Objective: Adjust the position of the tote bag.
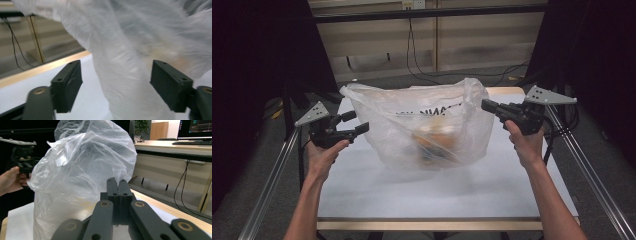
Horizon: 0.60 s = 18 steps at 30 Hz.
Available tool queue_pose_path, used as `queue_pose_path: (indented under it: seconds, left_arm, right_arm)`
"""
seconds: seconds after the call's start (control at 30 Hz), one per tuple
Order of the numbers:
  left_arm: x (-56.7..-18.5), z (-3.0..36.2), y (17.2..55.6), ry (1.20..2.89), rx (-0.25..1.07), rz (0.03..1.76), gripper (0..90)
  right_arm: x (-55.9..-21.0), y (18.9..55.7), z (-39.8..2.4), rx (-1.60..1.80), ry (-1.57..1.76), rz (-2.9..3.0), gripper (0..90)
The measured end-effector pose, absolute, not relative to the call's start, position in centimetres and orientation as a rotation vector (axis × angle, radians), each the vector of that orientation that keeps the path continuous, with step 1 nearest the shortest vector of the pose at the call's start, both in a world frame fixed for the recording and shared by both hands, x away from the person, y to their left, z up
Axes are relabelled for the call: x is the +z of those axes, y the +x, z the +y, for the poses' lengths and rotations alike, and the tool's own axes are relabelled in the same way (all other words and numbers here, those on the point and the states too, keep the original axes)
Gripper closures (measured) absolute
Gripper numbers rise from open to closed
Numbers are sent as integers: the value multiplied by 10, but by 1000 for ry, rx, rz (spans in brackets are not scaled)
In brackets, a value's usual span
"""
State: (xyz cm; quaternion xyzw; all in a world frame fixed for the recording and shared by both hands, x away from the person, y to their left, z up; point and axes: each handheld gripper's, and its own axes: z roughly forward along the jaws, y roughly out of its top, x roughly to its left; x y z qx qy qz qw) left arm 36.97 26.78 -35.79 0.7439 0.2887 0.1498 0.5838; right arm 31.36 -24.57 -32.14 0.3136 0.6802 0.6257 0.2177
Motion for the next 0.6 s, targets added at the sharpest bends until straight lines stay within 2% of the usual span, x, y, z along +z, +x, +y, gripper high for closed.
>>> queue_pose_path:
  seconds: [0.1,0.13,0.23,0.27,0.3,0.33,0.4,0.6]
  left_arm:
    - [-362,263,374,1744,335,683,206]
    - [-363,258,375,1750,318,665,245]
    - [-362,253,373,1754,320,622,497]
    - [-359,248,369,1745,314,570,606]
    - [-359,248,369,1745,314,570,675]
    - [-357,245,367,1750,314,549,675]
    - [-352,239,363,1759,297,503,884]
    - [-343,231,354,1767,341,465,900]
  right_arm:
    - [-321,313,-248,1739,864,1879,900]
    - [-319,312,-250,1739,867,1871,900]
    - [-318,311,-254,1745,867,1856,900]
    - [-317,310,-258,1740,876,1848,900]
    - [-317,310,-258,1740,876,1848,900]
    - [-317,310,-260,1742,879,1843,900]
    - [-316,309,-267,1741,898,1822,900]
    - [-316,309,-275,1726,918,1790,900]
